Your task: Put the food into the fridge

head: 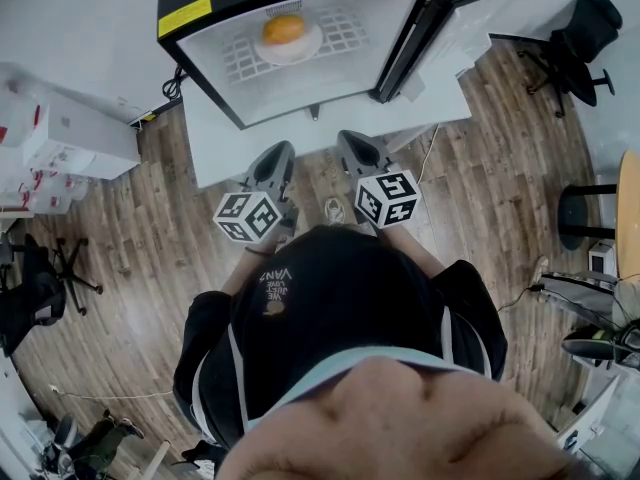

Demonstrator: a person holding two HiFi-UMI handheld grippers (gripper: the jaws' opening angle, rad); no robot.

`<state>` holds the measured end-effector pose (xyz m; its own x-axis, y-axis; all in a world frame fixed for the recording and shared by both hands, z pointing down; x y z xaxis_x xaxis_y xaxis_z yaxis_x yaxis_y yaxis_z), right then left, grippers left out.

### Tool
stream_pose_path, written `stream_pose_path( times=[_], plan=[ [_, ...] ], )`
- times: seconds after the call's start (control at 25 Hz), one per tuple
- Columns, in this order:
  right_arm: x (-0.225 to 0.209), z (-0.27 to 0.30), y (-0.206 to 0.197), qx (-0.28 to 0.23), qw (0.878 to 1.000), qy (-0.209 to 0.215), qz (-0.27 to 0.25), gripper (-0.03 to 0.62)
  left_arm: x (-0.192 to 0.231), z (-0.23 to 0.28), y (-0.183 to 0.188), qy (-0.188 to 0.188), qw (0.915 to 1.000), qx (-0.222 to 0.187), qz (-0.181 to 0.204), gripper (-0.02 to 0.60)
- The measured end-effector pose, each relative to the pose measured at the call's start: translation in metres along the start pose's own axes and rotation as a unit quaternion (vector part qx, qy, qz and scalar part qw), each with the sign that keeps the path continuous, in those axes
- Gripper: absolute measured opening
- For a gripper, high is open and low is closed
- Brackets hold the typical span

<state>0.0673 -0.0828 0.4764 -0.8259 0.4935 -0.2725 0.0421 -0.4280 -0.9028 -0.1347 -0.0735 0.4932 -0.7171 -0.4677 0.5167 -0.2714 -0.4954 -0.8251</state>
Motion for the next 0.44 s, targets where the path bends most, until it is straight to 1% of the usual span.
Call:
stream_pose_path(
  times=[0.44],
  plan=[
    [-0.0005, -0.0062, -0.0026, 0.007, 1.0, -0.01, -0.004, 0.012, -0.0049, -0.0008, -0.0035, -0.008, 0.9999, 0.005, 0.003, 0.028]
  ],
)
Point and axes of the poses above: the fingertips, and each gripper's own axes: z forward along the fingers, x to its left, y out of its top, the point moved 8 cm from there along -z, backward along the fingers, and after that the axes turned 8 degrees about x, right-handed, at the moved point
